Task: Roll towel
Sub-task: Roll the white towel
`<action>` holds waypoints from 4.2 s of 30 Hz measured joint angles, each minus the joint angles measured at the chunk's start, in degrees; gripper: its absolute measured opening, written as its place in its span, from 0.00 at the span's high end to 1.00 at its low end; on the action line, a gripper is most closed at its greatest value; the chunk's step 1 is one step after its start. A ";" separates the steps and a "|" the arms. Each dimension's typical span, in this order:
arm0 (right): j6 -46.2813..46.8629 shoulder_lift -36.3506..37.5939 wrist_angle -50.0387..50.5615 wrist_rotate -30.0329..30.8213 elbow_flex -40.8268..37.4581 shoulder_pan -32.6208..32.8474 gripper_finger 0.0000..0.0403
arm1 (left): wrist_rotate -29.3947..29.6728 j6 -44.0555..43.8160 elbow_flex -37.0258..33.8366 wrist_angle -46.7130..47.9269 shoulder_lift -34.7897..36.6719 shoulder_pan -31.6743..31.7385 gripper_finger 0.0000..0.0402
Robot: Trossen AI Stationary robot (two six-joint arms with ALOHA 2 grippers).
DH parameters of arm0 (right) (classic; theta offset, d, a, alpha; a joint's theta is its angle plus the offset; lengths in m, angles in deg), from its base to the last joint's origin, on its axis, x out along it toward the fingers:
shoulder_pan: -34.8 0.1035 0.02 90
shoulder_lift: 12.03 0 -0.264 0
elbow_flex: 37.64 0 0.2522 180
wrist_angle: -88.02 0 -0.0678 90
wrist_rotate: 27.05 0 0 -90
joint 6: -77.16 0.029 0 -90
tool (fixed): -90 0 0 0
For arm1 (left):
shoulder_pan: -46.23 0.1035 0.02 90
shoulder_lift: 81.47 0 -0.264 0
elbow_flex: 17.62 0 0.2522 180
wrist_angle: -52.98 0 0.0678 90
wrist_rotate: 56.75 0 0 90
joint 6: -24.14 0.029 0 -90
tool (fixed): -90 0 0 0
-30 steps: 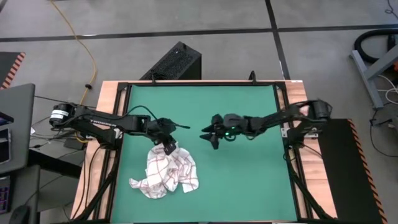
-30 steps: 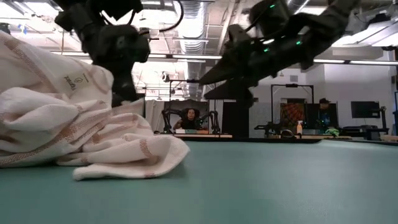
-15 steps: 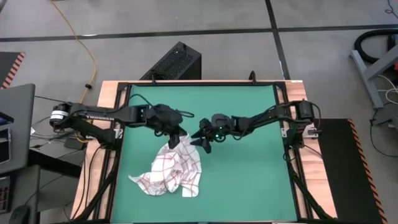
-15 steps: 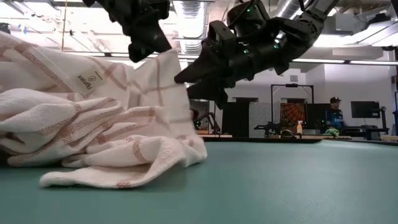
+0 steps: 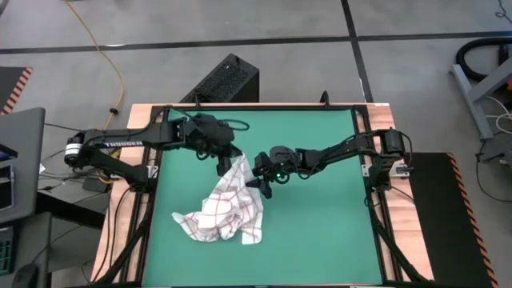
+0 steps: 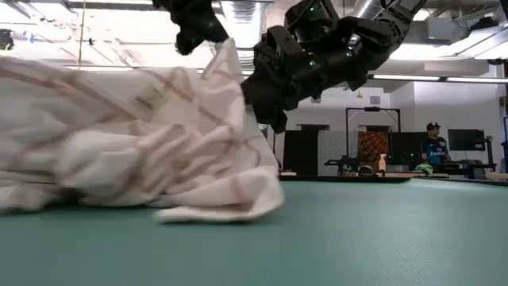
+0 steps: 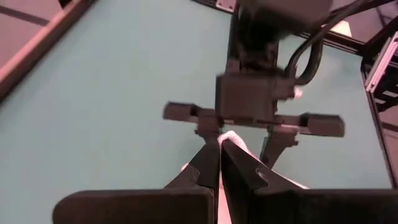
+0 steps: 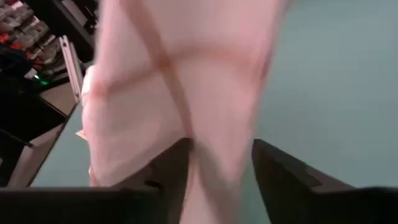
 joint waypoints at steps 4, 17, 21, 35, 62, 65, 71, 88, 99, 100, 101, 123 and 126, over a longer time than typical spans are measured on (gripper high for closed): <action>-1.55 -0.01 -0.35 -1.18 0.00 0.00 0.85 | 0.71 2.91 5.43 2.95 0.00 1.20 1.00; 2.37 2.74 6.66 12.54 -0.11 -0.91 0.99 | 10.50 11.89 25.00 20.35 0.11 4.10 1.00; 1.30 7.33 9.01 14.01 -0.09 -2.11 0.99 | 10.32 10.87 25.85 21.23 0.01 4.66 1.00; -6.91 19.84 36.33 9.88 0.00 4.41 1.00 | -8.41 14.51 0.93 0.69 -1.14 13.82 0.98; 12.97 9.35 41.13 13.98 0.59 22.59 1.00 | -34.36 19.91 1.30 -12.59 -37.67 10.82 0.68; 13.53 9.35 41.36 14.11 0.59 22.58 1.00 | -34.61 20.55 3.52 -12.49 -37.70 9.97 0.68; 13.62 9.35 41.16 14.42 0.59 22.56 1.00 | -31.91 26.10 9.97 -9.96 -37.78 8.57 0.68; 14.04 9.35 40.84 16.36 0.57 22.53 1.00 | -14.02 37.61 22.66 3.97 -51.05 2.75 0.68; 14.58 9.35 40.75 16.75 0.57 22.53 1.00 | -18.06 40.33 24.51 10.45 -51.72 2.06 0.68; 14.58 9.35 40.70 16.75 0.57 22.53 1.00 | -18.07 40.43 24.51 10.55 -51.71 1.99 0.68; 14.58 9.35 40.69 16.75 0.57 22.53 1.00 | -18.06 40.46 24.51 10.60 -51.71 1.87 0.68; 17.05 9.41 39.77 23.49 0.57 21.37 1.00 | 2.26 40.23 33.09 30.14 -41.39 4.03 1.00; 19.26 9.45 39.72 28.18 0.57 19.48 1.00 | 6.24 37.18 33.11 33.48 -35.08 5.74 1.00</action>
